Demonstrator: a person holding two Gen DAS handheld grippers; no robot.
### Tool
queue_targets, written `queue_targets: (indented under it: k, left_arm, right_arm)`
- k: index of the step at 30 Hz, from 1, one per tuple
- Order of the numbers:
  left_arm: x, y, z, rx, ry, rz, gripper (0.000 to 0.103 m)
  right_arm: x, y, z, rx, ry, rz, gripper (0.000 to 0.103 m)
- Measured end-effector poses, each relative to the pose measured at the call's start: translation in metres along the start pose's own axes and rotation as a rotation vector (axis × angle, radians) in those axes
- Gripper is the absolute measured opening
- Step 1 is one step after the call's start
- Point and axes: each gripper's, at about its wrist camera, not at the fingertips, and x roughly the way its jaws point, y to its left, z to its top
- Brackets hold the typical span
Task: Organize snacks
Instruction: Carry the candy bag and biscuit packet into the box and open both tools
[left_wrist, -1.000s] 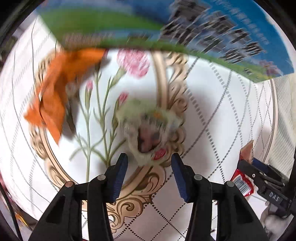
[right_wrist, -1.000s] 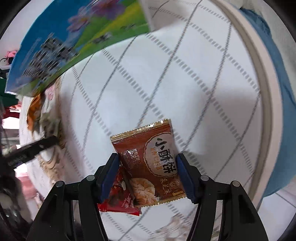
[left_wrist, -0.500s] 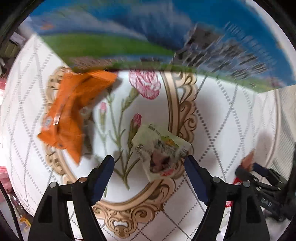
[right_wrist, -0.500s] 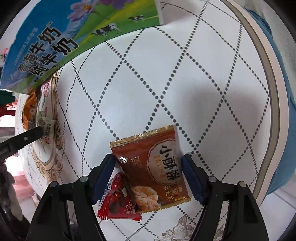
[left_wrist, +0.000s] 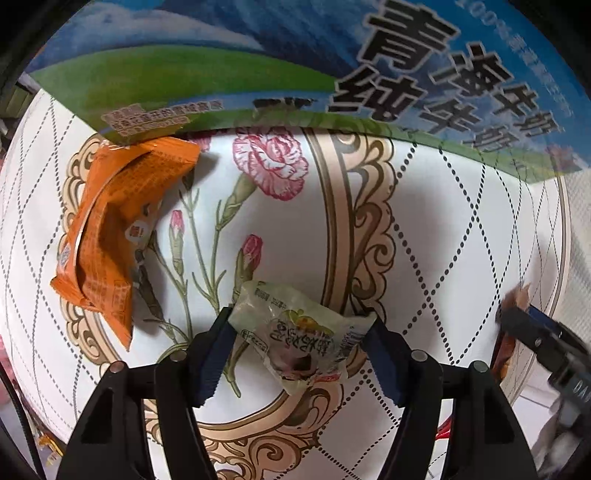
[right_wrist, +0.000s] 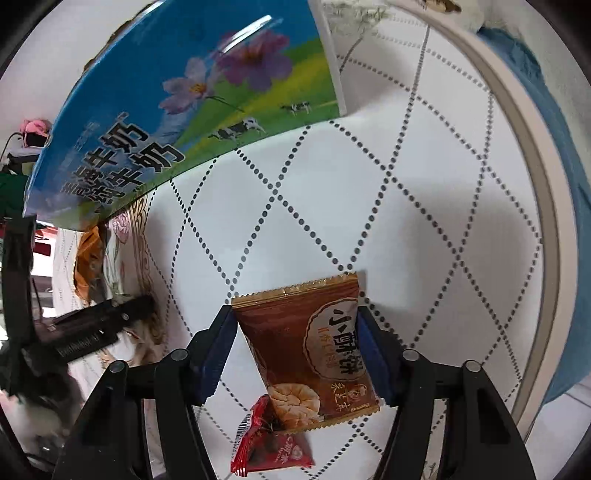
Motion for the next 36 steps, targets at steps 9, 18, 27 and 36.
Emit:
queue_targets:
  k: [9, 18, 27, 36]
  left_arm:
    - [0.015, -0.01, -0.002, 0.039, 0.009, 0.018, 0.067]
    - [0.003, -0.016, -0.021, 0.046, -0.015, 0.041, 0.051]
    - [-0.04, -0.024, -0.029, 0.022, -0.042, -0.029, 0.048]
    - [-0.118, -0.028, -0.03, -0.006, -0.153, -0.154, 0.048]
  right_arm:
    - [0.008, -0.014, -0.01, -0.079, 0.067, -0.061, 0.08]
    - [0.02, 0.022, -0.027, -0.184, -0.023, -0.164, 0.058]
    - [-0.007, 0.04, -0.021, -0.148, -0.077, -0.056, 0.058]
    - [-0.052, 0.059, -0.005, -0.158, -0.136, 0.059, 0.058]
